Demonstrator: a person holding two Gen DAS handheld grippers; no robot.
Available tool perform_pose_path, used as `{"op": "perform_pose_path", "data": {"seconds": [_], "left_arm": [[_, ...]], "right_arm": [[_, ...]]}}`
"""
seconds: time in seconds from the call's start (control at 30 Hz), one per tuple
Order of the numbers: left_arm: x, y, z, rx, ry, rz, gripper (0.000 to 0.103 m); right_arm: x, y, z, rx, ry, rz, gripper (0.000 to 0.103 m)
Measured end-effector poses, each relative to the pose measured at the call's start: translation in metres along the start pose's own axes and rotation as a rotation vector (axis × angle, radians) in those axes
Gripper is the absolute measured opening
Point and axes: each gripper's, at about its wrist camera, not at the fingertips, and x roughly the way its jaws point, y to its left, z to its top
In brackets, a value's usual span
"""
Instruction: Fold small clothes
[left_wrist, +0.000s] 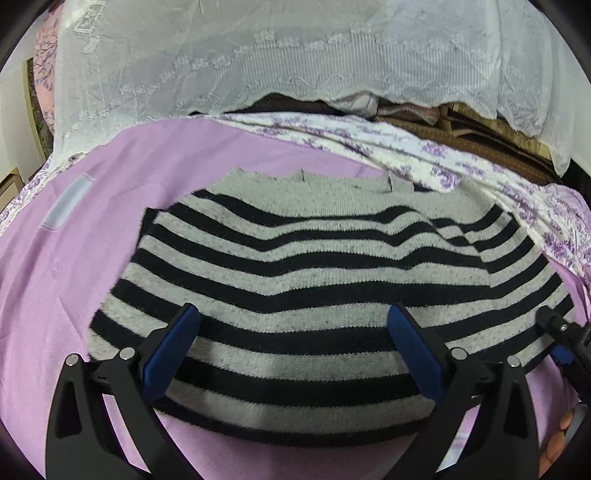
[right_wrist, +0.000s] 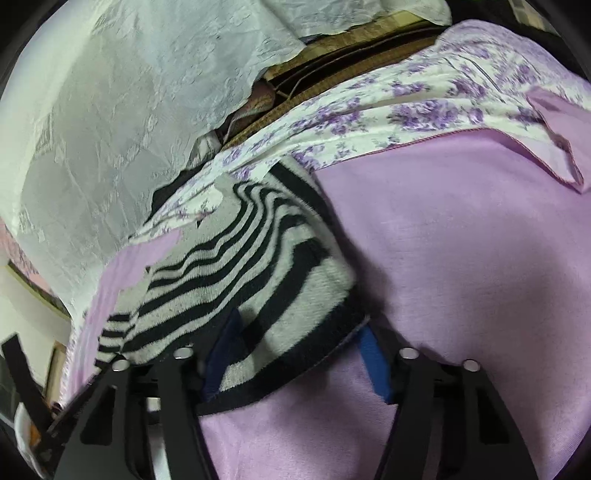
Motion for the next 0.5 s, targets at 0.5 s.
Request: {"op": "perform_pose_path", "data": {"seconds": [0.5], "left_arm": [[0.022,-0.007,0.001,0.025,0.044,0.017,0.099]], "right_arm": [[0.011,-0.017,0.011,0.097,-0.028,0.079,0.038]]}}
